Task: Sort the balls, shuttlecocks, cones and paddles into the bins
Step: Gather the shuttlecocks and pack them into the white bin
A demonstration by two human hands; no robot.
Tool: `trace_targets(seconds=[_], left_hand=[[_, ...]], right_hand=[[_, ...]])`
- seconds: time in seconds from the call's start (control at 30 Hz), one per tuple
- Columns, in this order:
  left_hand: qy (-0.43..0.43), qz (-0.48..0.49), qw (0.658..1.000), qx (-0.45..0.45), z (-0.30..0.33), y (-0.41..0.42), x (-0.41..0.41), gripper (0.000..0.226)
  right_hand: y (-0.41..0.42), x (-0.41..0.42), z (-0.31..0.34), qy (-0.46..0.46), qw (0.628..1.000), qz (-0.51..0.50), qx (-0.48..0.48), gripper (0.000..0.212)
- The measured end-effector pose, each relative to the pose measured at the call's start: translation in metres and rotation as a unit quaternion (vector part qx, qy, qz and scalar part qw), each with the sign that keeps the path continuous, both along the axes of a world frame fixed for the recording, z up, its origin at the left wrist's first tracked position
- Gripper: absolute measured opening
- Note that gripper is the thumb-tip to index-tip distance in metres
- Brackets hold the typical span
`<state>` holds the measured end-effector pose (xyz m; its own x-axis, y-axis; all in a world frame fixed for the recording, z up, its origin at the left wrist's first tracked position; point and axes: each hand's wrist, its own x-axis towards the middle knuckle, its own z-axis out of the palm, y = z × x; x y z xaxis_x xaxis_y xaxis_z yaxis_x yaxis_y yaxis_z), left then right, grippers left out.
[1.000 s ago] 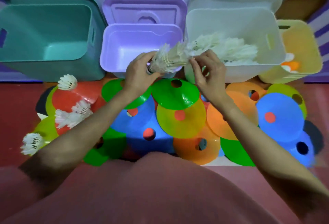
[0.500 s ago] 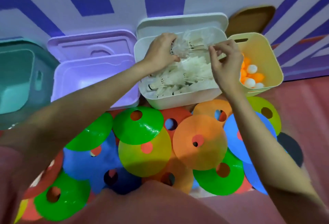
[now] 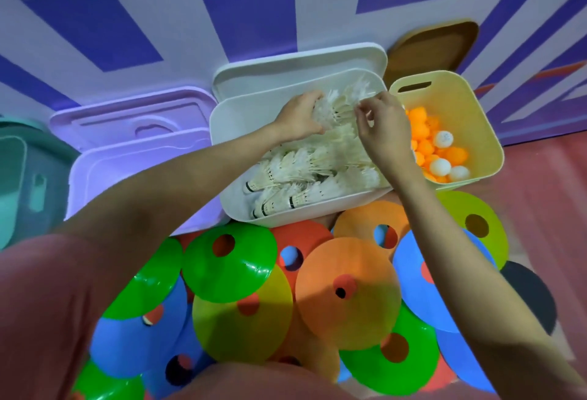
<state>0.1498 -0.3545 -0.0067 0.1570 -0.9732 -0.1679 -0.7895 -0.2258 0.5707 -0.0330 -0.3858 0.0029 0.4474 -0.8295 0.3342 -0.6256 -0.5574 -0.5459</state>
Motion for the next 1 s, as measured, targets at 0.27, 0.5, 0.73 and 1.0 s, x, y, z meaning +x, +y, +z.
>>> trace_targets(seconds=[0.27, 0.5, 0.73, 1.0], left_hand=[[-0.162, -0.034, 0.986, 0.021, -0.021, 0.005, 0.004, 0.041], [-0.184, -0.042, 0.982, 0.019, -0.016, 0.014, 0.005, 0.045], [-0.134, 0.030, 0.989, -0.056, 0.025, 0.079, 0.018, 0.047], [-0.089, 0.177, 0.964, -0.176, 0.049, 0.230, 0.047, 0.038]], right_hand=[[-0.011, 0.020, -0.013, 0.188, 0.982, 0.028, 0.006, 0.041], [-0.005, 0.026, -0.022, 0.293, 0.950, 0.042, 0.101, 0.042], [0.045, 0.026, -0.014, 0.235, 0.971, 0.028, 0.039, 0.064], [0.140, 0.054, 0.024, 0.148, 0.969, 0.195, 0.018, 0.063]])
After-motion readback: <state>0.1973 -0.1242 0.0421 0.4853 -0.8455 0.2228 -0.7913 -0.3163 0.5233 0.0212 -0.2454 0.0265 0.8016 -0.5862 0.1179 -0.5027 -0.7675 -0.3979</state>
